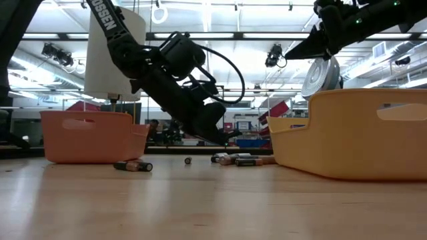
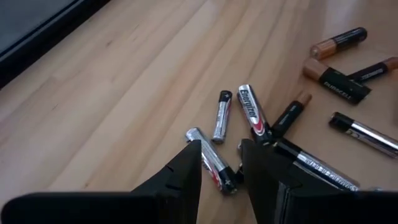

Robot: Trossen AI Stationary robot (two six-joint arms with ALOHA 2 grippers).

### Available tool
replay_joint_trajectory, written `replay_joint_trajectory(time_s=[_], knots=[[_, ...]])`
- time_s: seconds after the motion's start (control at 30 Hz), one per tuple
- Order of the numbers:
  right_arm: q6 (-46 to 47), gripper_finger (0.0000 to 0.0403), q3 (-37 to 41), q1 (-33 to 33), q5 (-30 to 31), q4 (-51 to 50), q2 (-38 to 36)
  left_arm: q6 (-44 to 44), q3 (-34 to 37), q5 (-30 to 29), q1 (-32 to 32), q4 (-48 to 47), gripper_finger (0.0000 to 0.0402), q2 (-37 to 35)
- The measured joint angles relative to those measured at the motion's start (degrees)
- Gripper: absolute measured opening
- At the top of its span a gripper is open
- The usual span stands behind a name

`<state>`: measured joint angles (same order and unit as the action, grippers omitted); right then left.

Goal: Sort batteries
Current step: Put the silver battery into the orange bin

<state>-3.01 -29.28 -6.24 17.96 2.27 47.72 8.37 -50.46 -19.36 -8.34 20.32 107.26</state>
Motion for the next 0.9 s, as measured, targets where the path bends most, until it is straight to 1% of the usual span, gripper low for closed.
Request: replay_joint_trajectory(time_s=[0.27, 0.33, 0.47, 0.7, 0.83, 0.9], knots=[[-0.07, 0.0002, 0.00, 0.00, 0.00, -0.11, -0.02, -0.59, 0.00, -0.23, -1.05, 0.30, 0.0116, 0.00], [-0.17, 0.0001, 0.00, -0.01, 0.00, -0.12, -0.01, -2.14, -0.02, 0.03, -1.18, 2.91, 0.0116, 0.89], [-0.17, 0.0001, 0.02, -0.02, -0.02, -0.14, -0.02, -3.00, -0.52, 3.14, -1.48, 6.42, 0.0116, 3.18], [0.87, 0.0002, 0.02, 0.11, -0.02, -0.97, 0.00, -0.68, -0.81, 2.79, -1.47, 3.60, 0.0116, 4.39], [0.87, 0.0002, 0.02, 0.11, -0.02, -1.07, 0.00, 0.39, -0.90, 0.45, -1.46, 0.76, 0.0116, 4.34], [0.87, 0.0002, 0.02, 0.11, -0.02, -1.05, 0.00, 0.92, -0.74, 0.18, -1.50, 0.11, 0.0116, 4.52]])
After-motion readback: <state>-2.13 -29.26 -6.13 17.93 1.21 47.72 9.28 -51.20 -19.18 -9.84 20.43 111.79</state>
